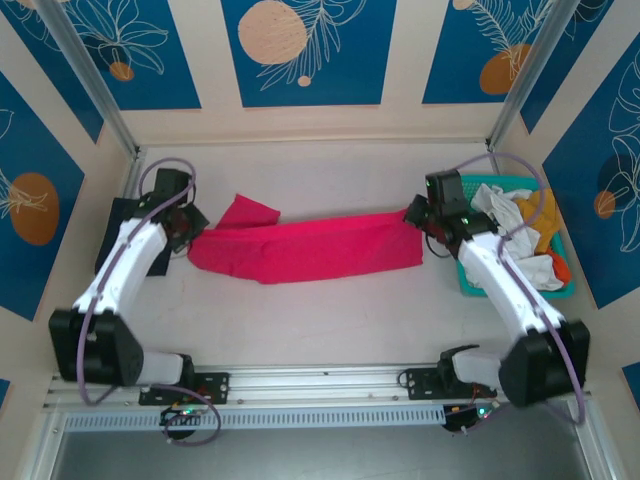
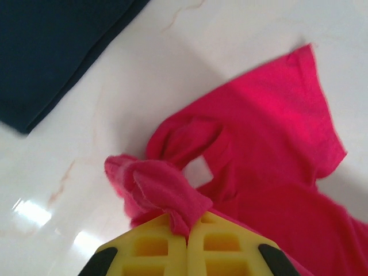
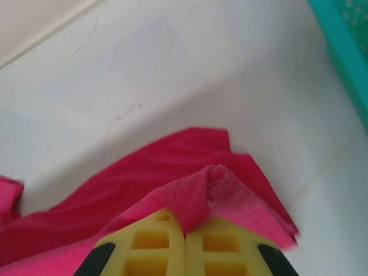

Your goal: Fold and stack the t-shirts

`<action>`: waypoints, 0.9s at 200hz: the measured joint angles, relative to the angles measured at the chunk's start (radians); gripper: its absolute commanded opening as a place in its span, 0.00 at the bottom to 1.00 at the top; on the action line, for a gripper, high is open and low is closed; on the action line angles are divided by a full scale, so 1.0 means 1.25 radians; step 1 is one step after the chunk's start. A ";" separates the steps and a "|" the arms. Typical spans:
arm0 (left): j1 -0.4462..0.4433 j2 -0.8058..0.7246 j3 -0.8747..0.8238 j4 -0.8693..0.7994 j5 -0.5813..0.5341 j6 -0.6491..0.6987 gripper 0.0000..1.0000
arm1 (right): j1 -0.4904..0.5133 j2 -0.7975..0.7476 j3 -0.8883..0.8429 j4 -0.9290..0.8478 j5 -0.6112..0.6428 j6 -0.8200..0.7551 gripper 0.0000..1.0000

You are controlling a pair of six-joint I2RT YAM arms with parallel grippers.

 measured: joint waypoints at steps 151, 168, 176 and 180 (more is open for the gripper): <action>0.035 0.387 1.147 -0.073 -0.054 0.097 0.00 | -0.047 0.292 0.802 0.118 -0.150 -0.079 0.00; 0.041 0.285 1.026 -0.042 -0.052 0.097 0.00 | -0.052 0.233 0.766 0.130 -0.162 -0.085 0.00; 0.041 0.225 0.935 -0.023 -0.044 0.097 0.00 | -0.054 0.190 0.714 0.143 -0.166 -0.088 0.00; 0.041 0.192 0.875 -0.006 -0.038 0.097 0.00 | -0.055 0.165 0.677 0.154 -0.170 -0.088 0.00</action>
